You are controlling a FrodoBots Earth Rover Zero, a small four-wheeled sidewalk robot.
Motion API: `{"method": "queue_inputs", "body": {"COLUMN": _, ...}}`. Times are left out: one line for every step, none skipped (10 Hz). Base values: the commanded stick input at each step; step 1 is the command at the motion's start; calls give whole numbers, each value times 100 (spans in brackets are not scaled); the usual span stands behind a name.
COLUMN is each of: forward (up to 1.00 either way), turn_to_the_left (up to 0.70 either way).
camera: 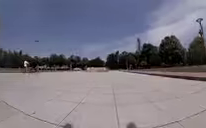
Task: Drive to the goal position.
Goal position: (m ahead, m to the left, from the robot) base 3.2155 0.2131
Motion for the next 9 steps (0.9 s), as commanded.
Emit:
{"method": "queue_inputs", "body": {"forward": 45, "turn_to_the_left": 3}}
{"method": "queue_inputs", "body": {"forward": 45, "turn_to_the_left": 3}}
{"method": "queue_inputs", "body": {"forward": 45, "turn_to_the_left": 3}}
{"method": "queue_inputs", "body": {"forward": 45, "turn_to_the_left": 3}}
{"method": "queue_inputs", "body": {"forward": 45, "turn_to_the_left": 3}}
{"method": "queue_inputs", "body": {"forward": 45, "turn_to_the_left": 3}}
{"method": "queue_inputs", "body": {"forward": 45, "turn_to_the_left": 3}}
{"method": "queue_inputs", "body": {"forward": 45, "turn_to_the_left": 3}}
{"method": "queue_inputs", "body": {"forward": 45, "turn_to_the_left": 4}}
